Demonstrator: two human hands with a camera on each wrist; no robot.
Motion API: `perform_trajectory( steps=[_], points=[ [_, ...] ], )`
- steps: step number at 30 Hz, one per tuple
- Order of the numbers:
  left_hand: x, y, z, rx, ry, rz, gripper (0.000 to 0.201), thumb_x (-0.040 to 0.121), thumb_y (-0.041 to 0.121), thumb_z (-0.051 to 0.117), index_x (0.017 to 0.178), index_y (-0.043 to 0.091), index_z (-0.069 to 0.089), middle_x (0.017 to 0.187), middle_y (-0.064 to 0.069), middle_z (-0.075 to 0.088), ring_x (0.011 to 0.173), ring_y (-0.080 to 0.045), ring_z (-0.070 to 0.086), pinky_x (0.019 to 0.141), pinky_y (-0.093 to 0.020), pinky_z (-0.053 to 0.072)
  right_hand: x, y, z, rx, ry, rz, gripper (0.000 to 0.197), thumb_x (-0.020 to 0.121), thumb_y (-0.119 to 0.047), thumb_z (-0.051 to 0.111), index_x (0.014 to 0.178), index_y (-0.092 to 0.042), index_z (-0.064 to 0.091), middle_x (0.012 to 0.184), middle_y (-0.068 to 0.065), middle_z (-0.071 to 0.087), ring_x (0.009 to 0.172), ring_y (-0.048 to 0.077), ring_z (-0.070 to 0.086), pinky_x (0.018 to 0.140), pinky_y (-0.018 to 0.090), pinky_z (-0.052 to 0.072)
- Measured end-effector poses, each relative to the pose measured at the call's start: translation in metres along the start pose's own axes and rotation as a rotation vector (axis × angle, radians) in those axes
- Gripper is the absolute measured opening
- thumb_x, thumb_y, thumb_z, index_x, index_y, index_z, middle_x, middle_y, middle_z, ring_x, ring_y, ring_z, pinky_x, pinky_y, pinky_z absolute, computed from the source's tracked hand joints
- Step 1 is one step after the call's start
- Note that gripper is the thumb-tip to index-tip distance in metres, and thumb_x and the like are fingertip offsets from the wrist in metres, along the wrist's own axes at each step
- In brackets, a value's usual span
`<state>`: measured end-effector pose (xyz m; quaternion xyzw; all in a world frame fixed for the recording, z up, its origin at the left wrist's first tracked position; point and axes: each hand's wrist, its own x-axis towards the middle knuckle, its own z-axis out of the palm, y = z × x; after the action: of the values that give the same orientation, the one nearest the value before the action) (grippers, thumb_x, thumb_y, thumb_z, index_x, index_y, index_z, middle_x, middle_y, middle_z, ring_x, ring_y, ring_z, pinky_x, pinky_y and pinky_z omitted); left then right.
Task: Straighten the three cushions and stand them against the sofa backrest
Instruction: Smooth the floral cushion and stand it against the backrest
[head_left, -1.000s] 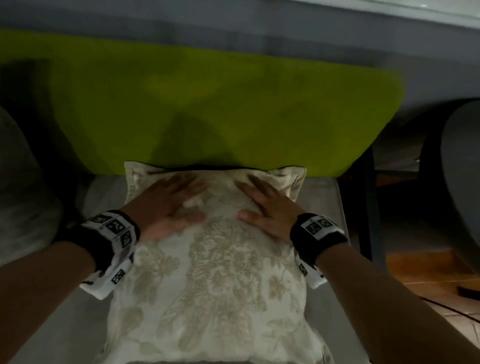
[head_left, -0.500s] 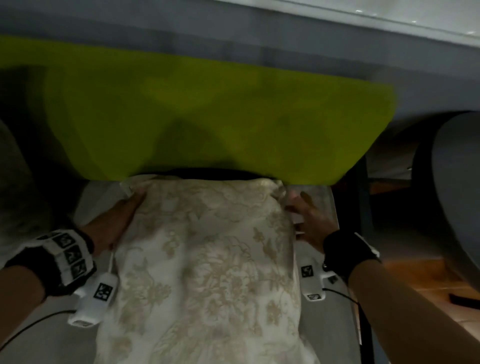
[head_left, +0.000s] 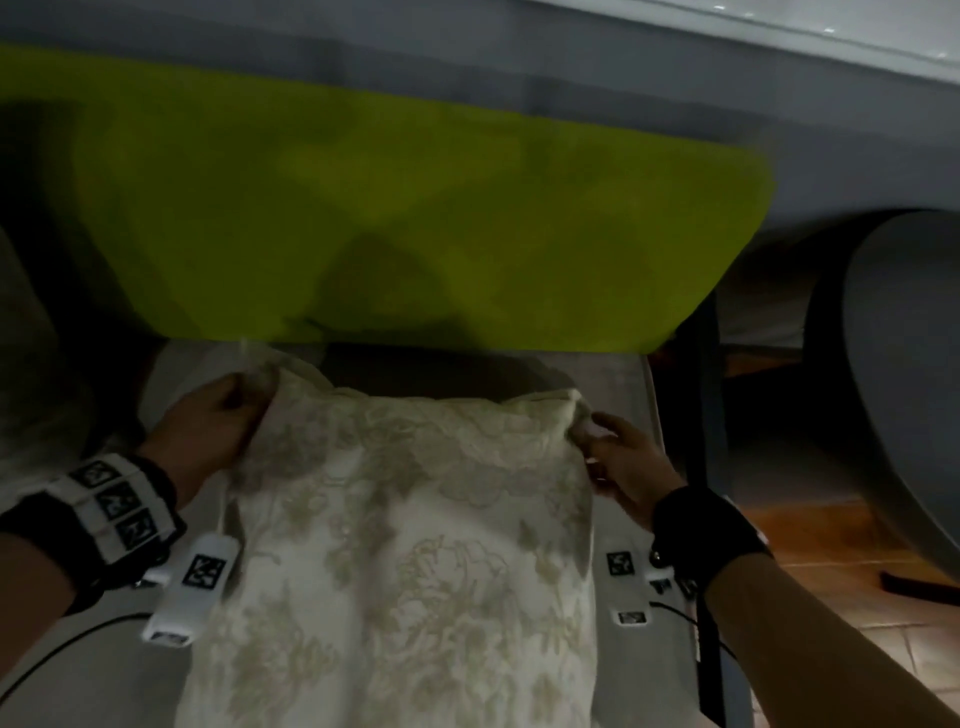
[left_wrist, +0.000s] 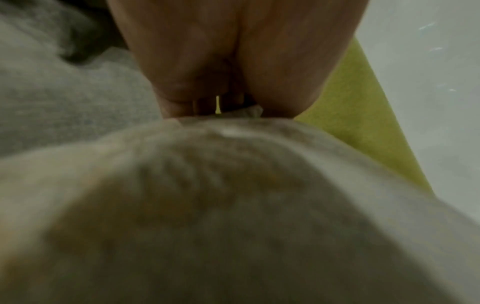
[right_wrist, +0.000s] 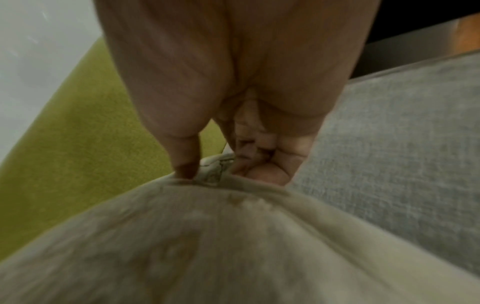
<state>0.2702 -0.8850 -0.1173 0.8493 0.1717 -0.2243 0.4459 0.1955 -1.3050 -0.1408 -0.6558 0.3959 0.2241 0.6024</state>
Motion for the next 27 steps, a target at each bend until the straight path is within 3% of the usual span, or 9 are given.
perform_trajectory(
  steps=[3,6,10,14,18,20,22,25,27],
  points=[
    [0.005,0.0,-0.007,0.013,-0.029,0.082,0.054,0.083,0.069,0.056,0.108,0.024,0.071,0.106,-0.006,0.073,0.098,-0.028,0.067,0.089,-0.049,0.055,0.007,-0.006,0.0,-0.064,-0.084,0.013,0.031,0.091,-0.023,0.075,0.12,-0.012,0.069,0.116,0.014,0.074,0.105,0.034,0.071,0.086,0.044,0.059],
    [0.008,-0.004,-0.013,-0.118,-0.027,-0.054,0.029,0.095,0.039,0.062,0.1,0.011,0.066,0.1,-0.025,0.067,0.08,-0.03,0.064,0.071,-0.039,0.053,0.012,-0.008,-0.004,0.03,-0.005,0.029,0.05,0.084,-0.007,0.081,0.127,-0.013,0.057,0.119,0.018,0.067,0.105,0.034,0.068,0.083,0.048,0.06],
    [0.012,-0.01,-0.018,-0.118,-0.105,-0.105,0.019,0.102,0.023,0.054,0.11,0.01,0.064,0.103,-0.02,0.065,0.085,-0.029,0.061,0.071,-0.035,0.049,0.011,-0.006,-0.008,0.164,-0.076,0.112,0.055,0.094,-0.017,0.073,0.143,-0.013,0.049,0.121,0.016,0.069,0.099,0.028,0.07,0.064,0.034,0.058],
    [0.018,-0.016,-0.023,-0.1,-0.081,-0.121,0.026,0.099,0.025,0.058,0.113,0.003,0.061,0.103,-0.025,0.065,0.09,-0.03,0.063,0.075,-0.041,0.052,0.017,-0.006,-0.017,0.157,0.074,0.026,0.056,0.09,0.003,0.07,0.137,-0.019,0.05,0.095,0.014,0.072,0.076,0.023,0.07,0.062,0.035,0.057],
    [0.017,-0.019,-0.015,-0.078,0.008,-0.178,0.014,0.102,0.018,0.052,0.108,0.007,0.057,0.096,-0.016,0.059,0.074,-0.02,0.054,0.065,-0.029,0.046,0.017,-0.007,-0.017,0.152,0.21,0.008,0.046,0.091,0.006,0.068,0.127,-0.017,0.052,0.066,0.006,0.067,0.051,0.013,0.063,0.05,0.03,0.053],
    [0.016,-0.015,-0.015,-0.024,0.025,-0.152,0.015,0.101,0.023,0.055,0.097,0.01,0.059,0.096,-0.02,0.061,0.073,-0.024,0.057,0.067,-0.031,0.049,0.018,-0.007,-0.015,0.037,0.323,-0.029,0.042,0.087,-0.007,0.076,0.123,-0.018,0.058,0.079,0.006,0.07,0.063,0.017,0.067,0.058,0.033,0.059],
    [0.02,-0.012,-0.024,0.15,0.045,-0.098,0.024,0.092,0.036,0.06,0.088,0.013,0.063,0.096,-0.025,0.066,0.08,-0.033,0.064,0.076,-0.045,0.057,0.016,-0.013,-0.017,-0.352,0.404,-0.14,0.042,0.084,-0.023,0.078,0.122,-0.023,0.06,0.091,0.005,0.073,0.081,0.026,0.07,0.079,0.041,0.061],
    [0.016,0.0,-0.033,0.531,0.113,0.029,0.039,0.091,0.043,0.053,0.119,0.018,0.062,0.121,-0.024,0.063,0.107,-0.045,0.061,0.093,-0.051,0.051,-0.005,-0.023,-0.008,-0.849,0.385,-0.432,0.041,0.097,-0.024,0.058,0.137,-0.027,0.053,0.123,0.011,0.068,0.111,0.037,0.063,0.091,0.044,0.053],
    [0.0,0.02,-0.026,0.568,0.159,0.284,0.053,0.095,0.047,0.048,0.139,0.017,0.047,0.139,-0.021,0.051,0.124,-0.043,0.05,0.102,-0.051,0.042,-0.026,-0.028,0.011,-0.959,0.292,-0.766,0.047,0.101,-0.034,0.049,0.147,-0.021,0.048,0.147,0.012,0.054,0.133,0.036,0.05,0.106,0.047,0.043]
  ],
)
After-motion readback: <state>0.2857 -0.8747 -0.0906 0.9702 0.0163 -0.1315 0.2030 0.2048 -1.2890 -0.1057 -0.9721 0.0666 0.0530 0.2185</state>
